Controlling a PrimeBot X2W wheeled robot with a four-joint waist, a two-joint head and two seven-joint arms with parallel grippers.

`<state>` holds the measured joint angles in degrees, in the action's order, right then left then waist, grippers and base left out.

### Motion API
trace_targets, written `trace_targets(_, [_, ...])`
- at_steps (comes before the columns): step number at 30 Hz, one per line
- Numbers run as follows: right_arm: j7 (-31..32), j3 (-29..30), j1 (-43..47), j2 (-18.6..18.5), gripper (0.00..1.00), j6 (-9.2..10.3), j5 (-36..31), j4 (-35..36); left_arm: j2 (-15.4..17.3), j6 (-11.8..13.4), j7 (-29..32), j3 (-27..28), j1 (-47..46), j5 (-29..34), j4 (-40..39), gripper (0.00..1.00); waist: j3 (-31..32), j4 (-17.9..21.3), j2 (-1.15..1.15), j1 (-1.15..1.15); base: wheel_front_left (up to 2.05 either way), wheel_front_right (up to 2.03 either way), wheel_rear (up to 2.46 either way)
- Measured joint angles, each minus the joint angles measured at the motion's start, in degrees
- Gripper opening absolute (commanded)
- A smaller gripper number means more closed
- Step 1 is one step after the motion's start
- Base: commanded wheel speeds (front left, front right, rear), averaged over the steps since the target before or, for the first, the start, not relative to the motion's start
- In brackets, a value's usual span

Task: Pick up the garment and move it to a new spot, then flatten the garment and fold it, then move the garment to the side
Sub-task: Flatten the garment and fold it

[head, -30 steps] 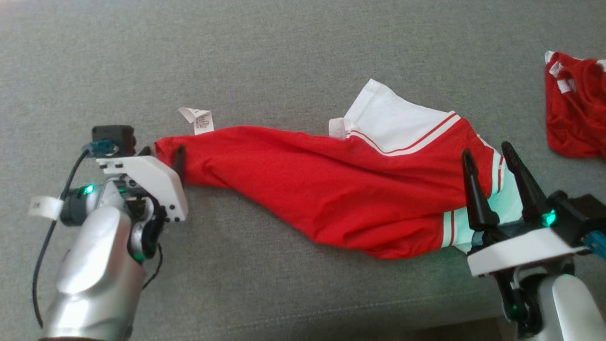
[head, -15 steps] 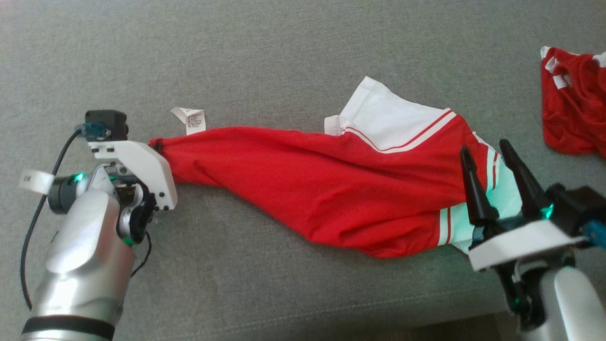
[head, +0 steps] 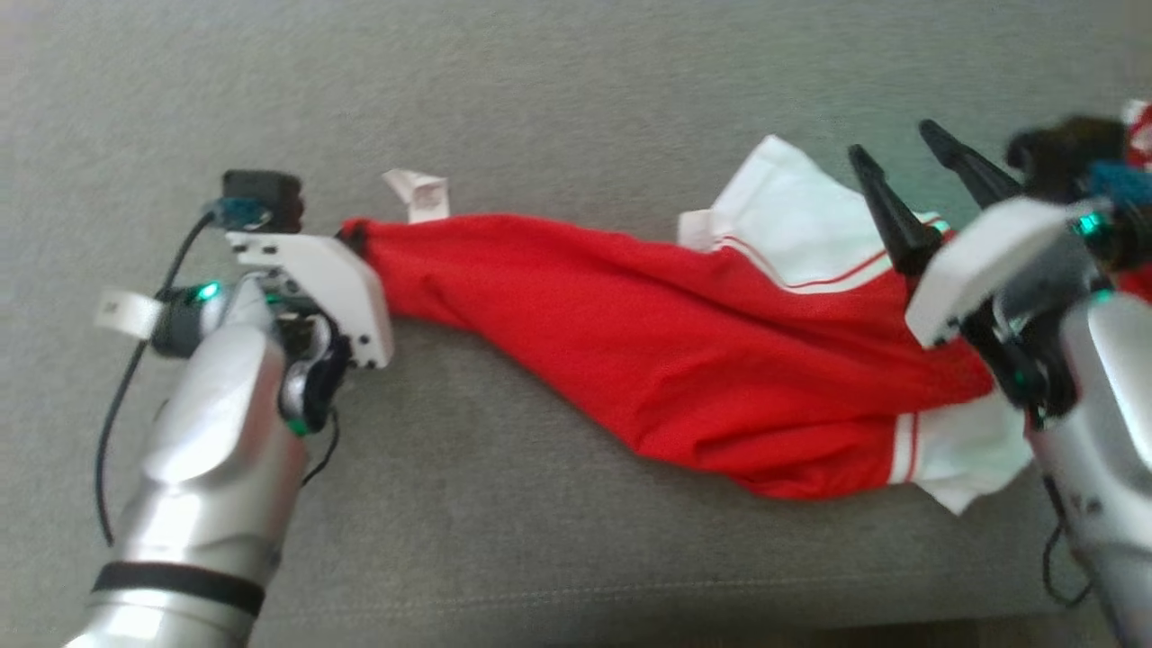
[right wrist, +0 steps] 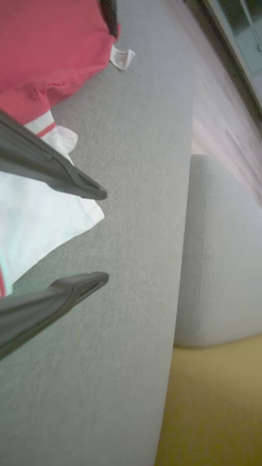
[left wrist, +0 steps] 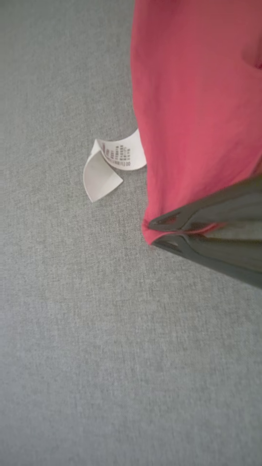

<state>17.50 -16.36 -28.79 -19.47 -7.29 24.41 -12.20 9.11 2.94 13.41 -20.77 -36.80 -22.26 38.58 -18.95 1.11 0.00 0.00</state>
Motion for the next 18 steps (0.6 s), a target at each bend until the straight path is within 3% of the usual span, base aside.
trace_targets(7, [5.8, -8.1, -10.4, -2.0, 1.00, 0.00, 3.9, -12.4, -3.1, -1.0, -2.5, -1.4, -3.1, 0.0, 1.8, 0.00, -2.5, -4.0, 0.00, 0.00, 0.00, 0.00, 0.00])
trace_targets(13, [6.0, -12.3, -13.9, -2.2, 1.00, 0.00, 6.7, -19.8, -4.1, -1.6, -5.4, -2.3, -4.7, 0.0, 3.1, 0.00, -3.9, -5.6, 0.00, 0.00, 0.00, 0.00, 0.00])
trace_targets(14, [6.1, -12.8, -14.3, -2.3, 0.95, 0.00, 7.4, -20.4, -4.2, -1.8, -5.8, -2.3, -4.8, -0.1, 3.5, 0.00, -4.0, -5.7, 0.00, 0.00, 0.00, 0.00, 0.00])
trace_targets(15, [6.0, -13.3, -14.8, -2.5, 0.78, 0.00, 7.8, -20.8, -4.3, -2.0, -6.2, -2.3, -4.8, -0.1, 3.7, 0.00, -4.0, -5.7, 0.00, 0.00, 0.00, 0.00, 0.00])
trace_targets(17, [5.8, -14.4, -15.9, -2.8, 0.31, -0.01, 8.5, -21.8, -4.3, -2.0, -6.7, -2.3, -4.9, -0.1, 4.2, 0.00, -4.0, -5.6, 0.00, 0.00, 0.00, 0.00, 0.00])
trace_targets(18, [5.2, -14.8, -16.2, -2.9, 0.00, 0.00, 9.0, -22.2, -4.3, -2.0, -7.0, -2.3, -4.9, -0.1, 4.5, 0.00, -3.9, -5.6, 0.00, 0.00, 0.00, 0.00, 0.00])
